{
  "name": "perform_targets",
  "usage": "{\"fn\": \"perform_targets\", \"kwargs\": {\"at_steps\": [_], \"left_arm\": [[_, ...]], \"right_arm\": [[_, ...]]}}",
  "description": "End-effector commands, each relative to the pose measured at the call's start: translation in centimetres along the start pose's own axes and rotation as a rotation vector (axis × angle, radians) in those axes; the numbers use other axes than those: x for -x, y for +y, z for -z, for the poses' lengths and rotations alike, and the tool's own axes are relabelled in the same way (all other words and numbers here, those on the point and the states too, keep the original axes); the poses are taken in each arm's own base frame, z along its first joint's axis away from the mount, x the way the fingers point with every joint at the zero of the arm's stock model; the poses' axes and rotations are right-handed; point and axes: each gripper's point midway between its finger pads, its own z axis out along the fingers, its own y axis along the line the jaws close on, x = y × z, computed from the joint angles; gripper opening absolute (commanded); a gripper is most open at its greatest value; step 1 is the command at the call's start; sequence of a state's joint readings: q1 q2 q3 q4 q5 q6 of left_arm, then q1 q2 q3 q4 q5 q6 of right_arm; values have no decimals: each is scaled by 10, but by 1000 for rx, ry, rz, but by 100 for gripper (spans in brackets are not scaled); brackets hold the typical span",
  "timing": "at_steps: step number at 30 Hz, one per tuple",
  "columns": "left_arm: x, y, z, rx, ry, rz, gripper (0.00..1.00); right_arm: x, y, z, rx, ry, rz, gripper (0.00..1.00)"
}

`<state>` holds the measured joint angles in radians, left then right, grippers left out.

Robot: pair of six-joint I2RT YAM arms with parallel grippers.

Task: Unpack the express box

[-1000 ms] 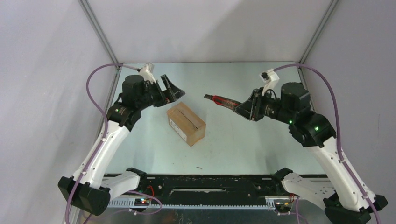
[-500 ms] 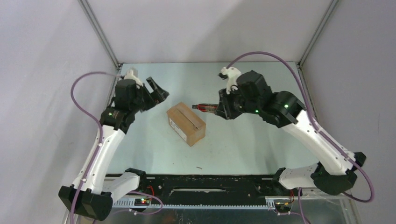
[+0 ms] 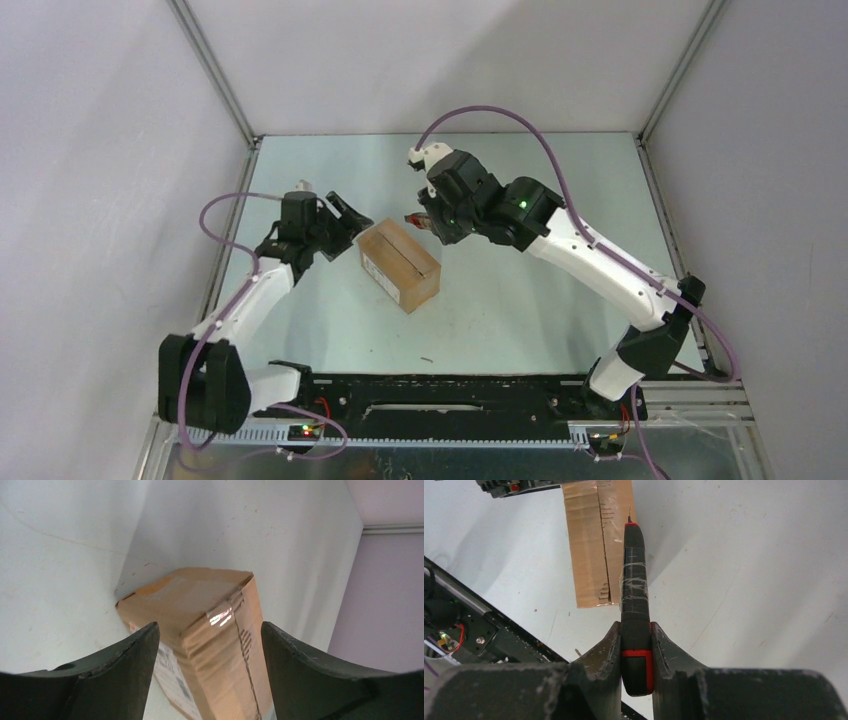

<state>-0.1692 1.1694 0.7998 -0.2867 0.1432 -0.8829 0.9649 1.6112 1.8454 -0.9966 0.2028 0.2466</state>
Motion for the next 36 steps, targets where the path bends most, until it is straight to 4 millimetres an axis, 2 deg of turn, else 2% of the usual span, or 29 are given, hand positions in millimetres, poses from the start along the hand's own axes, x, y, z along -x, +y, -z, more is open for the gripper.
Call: {"fn": "perform_targets", "kwargs": {"at_steps": [1,5,9,15,17,19,22,26,36], "left_arm": [[8,-20,-23,-117,-15,5,77],[-3,-19,-34,-110,33,-7,74],[-25,-32,-41,-146,96,-41,71],[-65,-51,-40,-205,186,-73,68],[-70,-60,-38,-240,187,-91,68],[-69,-59,-34,-231,176,-92,68],[-60,-39,-21,-108,133,-100,70],[-54,-23,-7,-31,92,-77,71],[-77,-19,-14,-78,142,-30,66]], "right_arm": [[28,-9,14,-64,-94,6,0],[25,-13,13,-86,-81,11,0],[20,-14,15,-89,-68,10,0],[12,-13,22,-86,-45,13,0],[7,-11,23,-90,-31,20,0],[1,-12,24,-99,-12,21,0],[-4,-12,25,-94,4,26,0],[-7,-4,22,-59,29,42,0],[2,12,7,-26,31,74,0]]}}
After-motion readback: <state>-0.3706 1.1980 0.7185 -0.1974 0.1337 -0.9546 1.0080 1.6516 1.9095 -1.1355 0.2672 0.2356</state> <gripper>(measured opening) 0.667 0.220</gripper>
